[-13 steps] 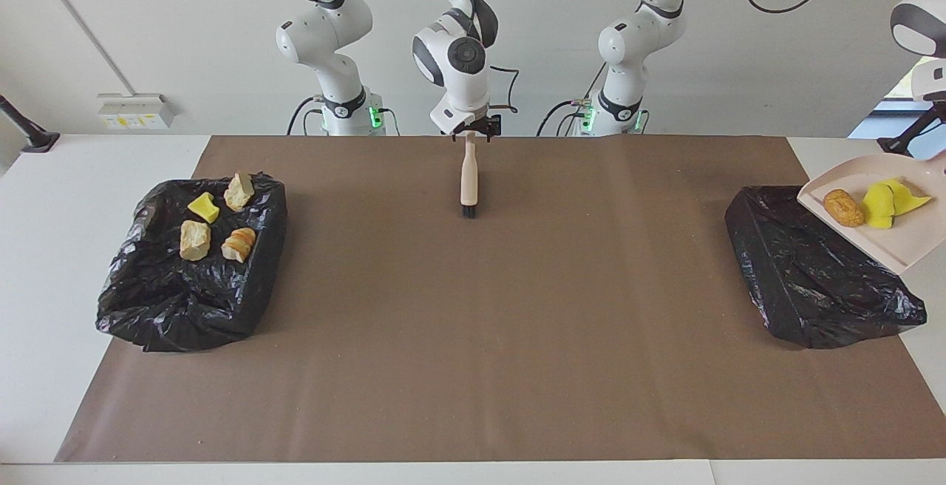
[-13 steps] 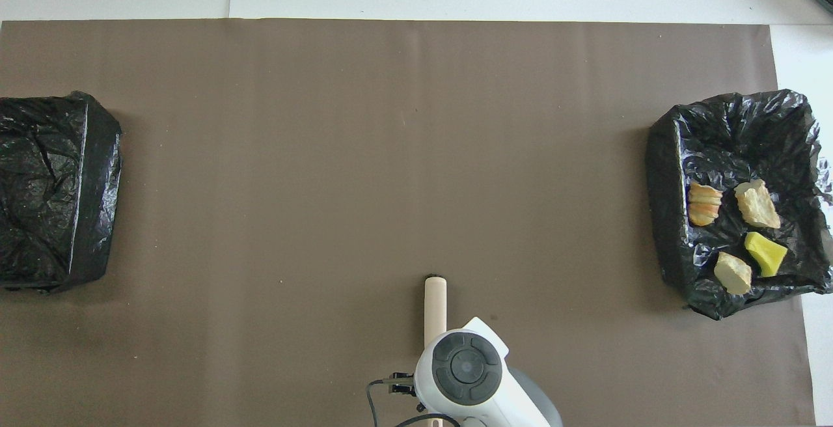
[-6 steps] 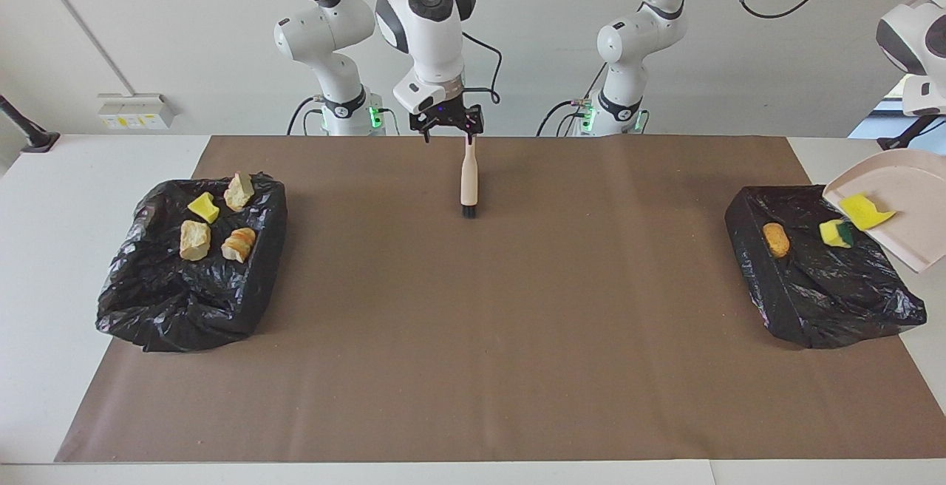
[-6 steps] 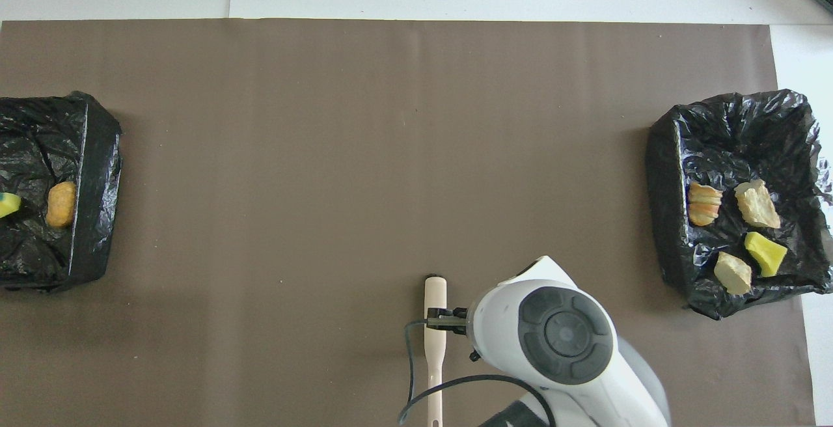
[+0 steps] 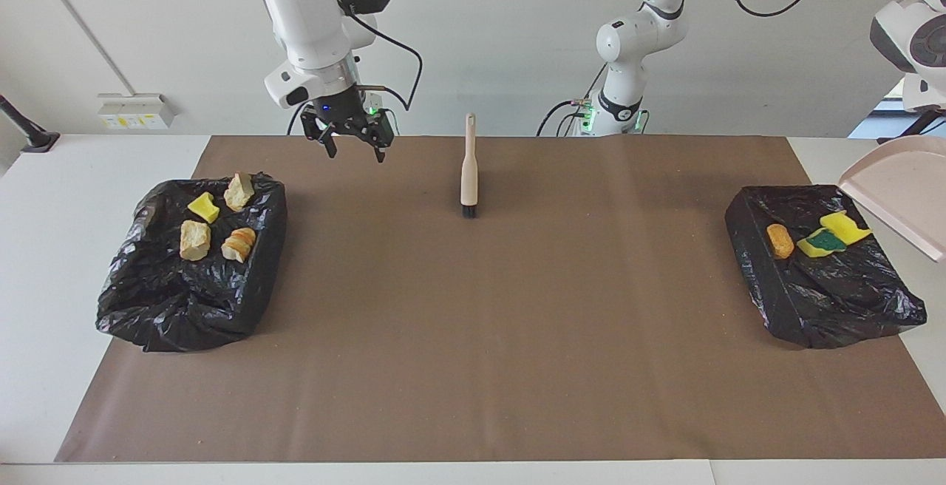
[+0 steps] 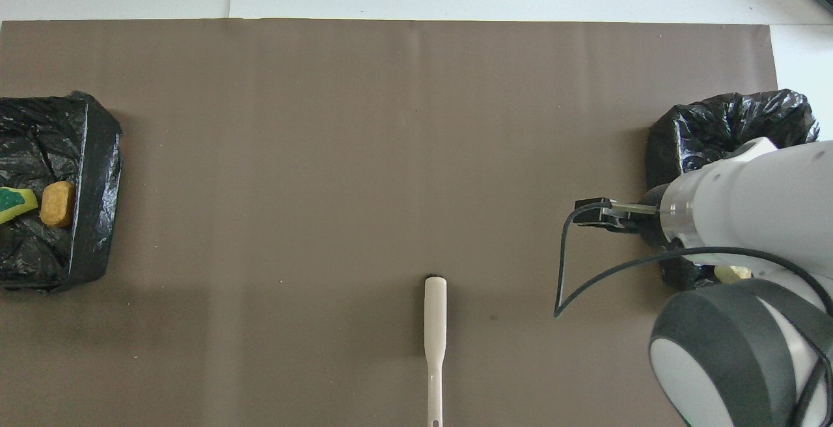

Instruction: Sweep and dump trash in bin

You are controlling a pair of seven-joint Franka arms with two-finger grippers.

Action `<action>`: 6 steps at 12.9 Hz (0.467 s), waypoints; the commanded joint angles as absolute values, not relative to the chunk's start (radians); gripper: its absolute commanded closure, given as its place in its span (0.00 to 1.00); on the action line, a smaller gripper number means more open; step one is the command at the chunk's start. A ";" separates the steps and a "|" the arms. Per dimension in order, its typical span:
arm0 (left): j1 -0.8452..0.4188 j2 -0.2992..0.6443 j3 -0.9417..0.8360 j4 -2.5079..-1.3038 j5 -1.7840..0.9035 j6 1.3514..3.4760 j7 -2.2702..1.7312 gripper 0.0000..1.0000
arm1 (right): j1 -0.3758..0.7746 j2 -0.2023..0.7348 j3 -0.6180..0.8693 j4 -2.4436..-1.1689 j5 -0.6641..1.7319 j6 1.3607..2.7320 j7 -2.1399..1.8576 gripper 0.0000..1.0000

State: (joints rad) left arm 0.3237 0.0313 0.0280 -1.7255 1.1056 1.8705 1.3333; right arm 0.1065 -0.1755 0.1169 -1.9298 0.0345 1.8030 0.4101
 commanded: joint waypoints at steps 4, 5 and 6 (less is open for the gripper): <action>0.094 -0.021 0.023 -1.687 0.909 1.567 1.278 1.00 | 0.025 -0.135 0.127 -1.719 -0.029 1.637 0.370 0.00; 0.045 -0.023 0.018 -1.686 0.843 1.519 1.208 1.00 | 0.011 -0.135 0.118 -1.677 -0.025 1.591 0.344 0.00; 0.003 -0.020 0.018 -1.686 0.751 1.485 1.121 1.00 | 0.006 -0.138 0.100 -1.645 -0.023 1.551 0.315 0.00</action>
State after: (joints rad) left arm 0.0746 -0.0210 0.0057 -1.6915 0.8517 1.5486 1.2264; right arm 0.0328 -0.1562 0.1120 -1.7329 -0.0201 1.6261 0.3698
